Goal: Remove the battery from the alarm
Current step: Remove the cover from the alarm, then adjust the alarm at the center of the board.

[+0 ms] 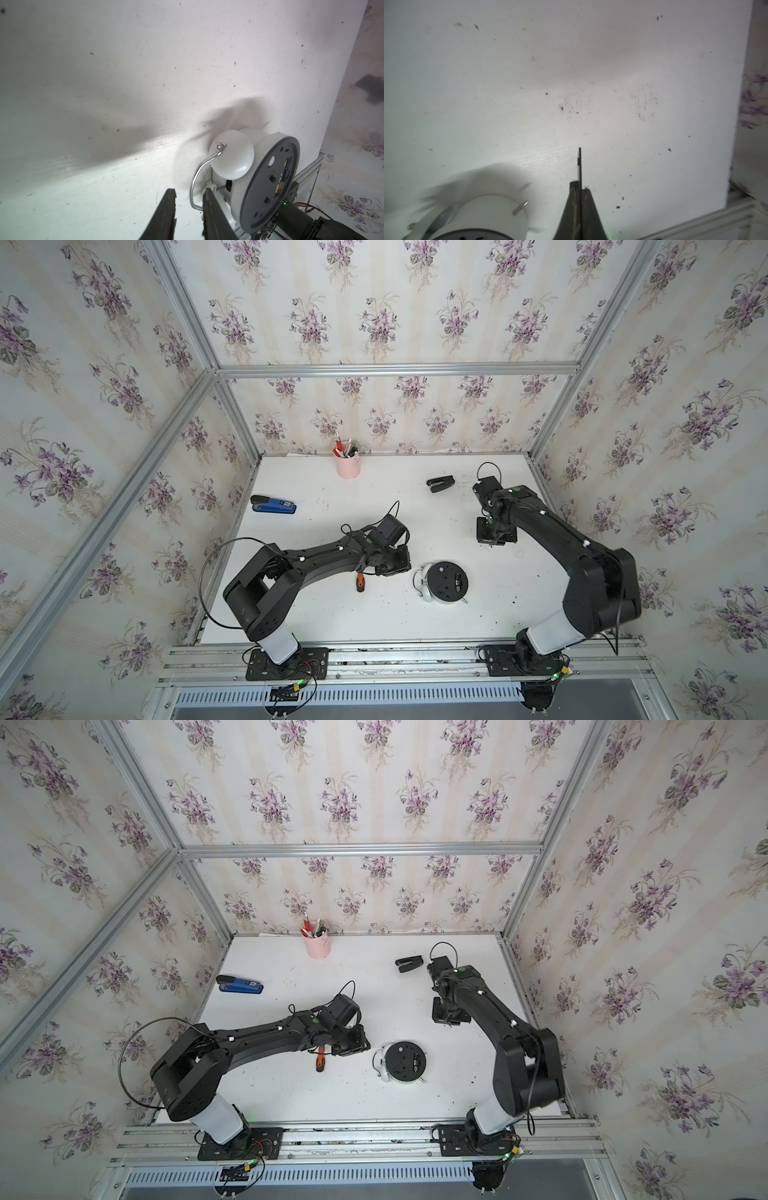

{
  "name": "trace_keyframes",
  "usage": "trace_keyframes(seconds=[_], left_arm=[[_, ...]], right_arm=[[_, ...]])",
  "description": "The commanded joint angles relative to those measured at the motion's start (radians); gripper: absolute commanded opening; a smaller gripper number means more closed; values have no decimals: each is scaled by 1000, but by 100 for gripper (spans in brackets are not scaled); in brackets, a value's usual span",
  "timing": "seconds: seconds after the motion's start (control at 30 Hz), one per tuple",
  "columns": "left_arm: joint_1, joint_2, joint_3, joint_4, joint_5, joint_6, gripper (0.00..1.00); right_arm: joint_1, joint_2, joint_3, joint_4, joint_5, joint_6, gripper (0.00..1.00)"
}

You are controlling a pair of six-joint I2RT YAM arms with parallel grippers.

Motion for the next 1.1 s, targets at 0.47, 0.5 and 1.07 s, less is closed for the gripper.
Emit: trace_keyframes(seconds=[0.47,0.5,1.07], left_arm=[[2,-146,-124,-54,3,14,31],[1,-145,-125,-54,5,16,31],[-125,-167,-181,-59,135,-85,21]], right_arm=[[170,293,184,-7,194,-25,63],[170,267,178,-7,186,-28,67],[-27,-213,-553,442,-530,145,19]])
